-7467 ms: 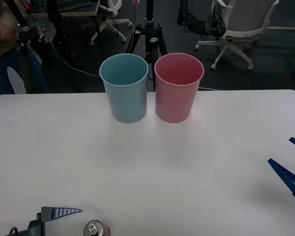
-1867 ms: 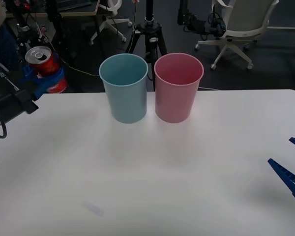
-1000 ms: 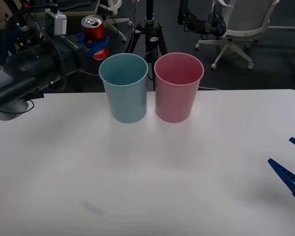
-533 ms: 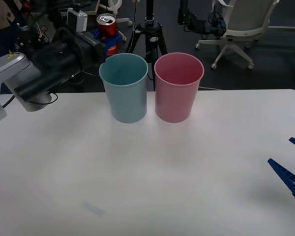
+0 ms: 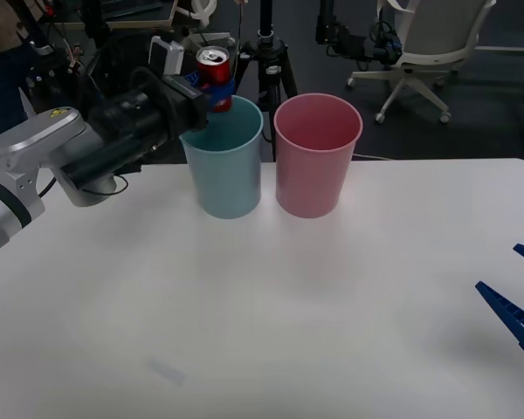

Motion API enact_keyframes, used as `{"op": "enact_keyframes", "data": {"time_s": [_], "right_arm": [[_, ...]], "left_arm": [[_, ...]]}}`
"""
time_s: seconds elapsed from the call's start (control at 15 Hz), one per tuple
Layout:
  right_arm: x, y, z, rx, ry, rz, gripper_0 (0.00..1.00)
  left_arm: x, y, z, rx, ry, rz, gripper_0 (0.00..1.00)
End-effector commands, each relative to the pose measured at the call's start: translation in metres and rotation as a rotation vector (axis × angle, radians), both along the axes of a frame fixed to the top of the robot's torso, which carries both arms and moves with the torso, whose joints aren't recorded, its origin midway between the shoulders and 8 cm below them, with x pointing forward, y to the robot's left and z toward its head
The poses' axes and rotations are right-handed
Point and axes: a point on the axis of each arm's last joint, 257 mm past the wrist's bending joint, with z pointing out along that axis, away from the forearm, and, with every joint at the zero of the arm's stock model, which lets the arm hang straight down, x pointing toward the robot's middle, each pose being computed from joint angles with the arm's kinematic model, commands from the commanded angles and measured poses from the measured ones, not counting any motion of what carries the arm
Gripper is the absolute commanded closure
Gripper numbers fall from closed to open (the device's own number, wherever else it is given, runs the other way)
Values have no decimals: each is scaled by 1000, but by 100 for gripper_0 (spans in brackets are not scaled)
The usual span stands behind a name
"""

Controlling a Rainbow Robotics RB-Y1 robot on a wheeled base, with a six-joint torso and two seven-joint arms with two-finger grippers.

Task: Grasp the object on the table and drop it into the matching bin: aluminum can to the light blue bin, PET bottle to the pink bin.

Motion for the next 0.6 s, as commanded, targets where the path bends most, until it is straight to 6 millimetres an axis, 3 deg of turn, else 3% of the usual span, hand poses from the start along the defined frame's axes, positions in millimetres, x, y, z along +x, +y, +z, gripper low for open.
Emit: {"op": "enact_keyframes", "data": {"time_s": [0.07, 0.27, 0.33, 0.4, 0.47, 0.6], "right_arm": [[0, 0, 0, 0, 0, 0, 0], [0, 0, 0, 0, 0, 0, 0], [0, 0, 0, 0, 0, 0, 0], [0, 0, 0, 0, 0, 0, 0], [0, 0, 0, 0, 0, 0, 0], [0, 0, 0, 0, 0, 0, 0]], "left_arm": [[-2, -4, -2, -4, 8, -12, 88], [-3, -5, -1, -11, 10, -19, 88], [-3, -5, 0, -19, 14, -18, 82], [-3, -6, 2, -22, 13, -20, 6], [-4, -8, 4, -25, 11, -29, 0], [-7, -9, 8, -47, 18, -48, 0]]}}
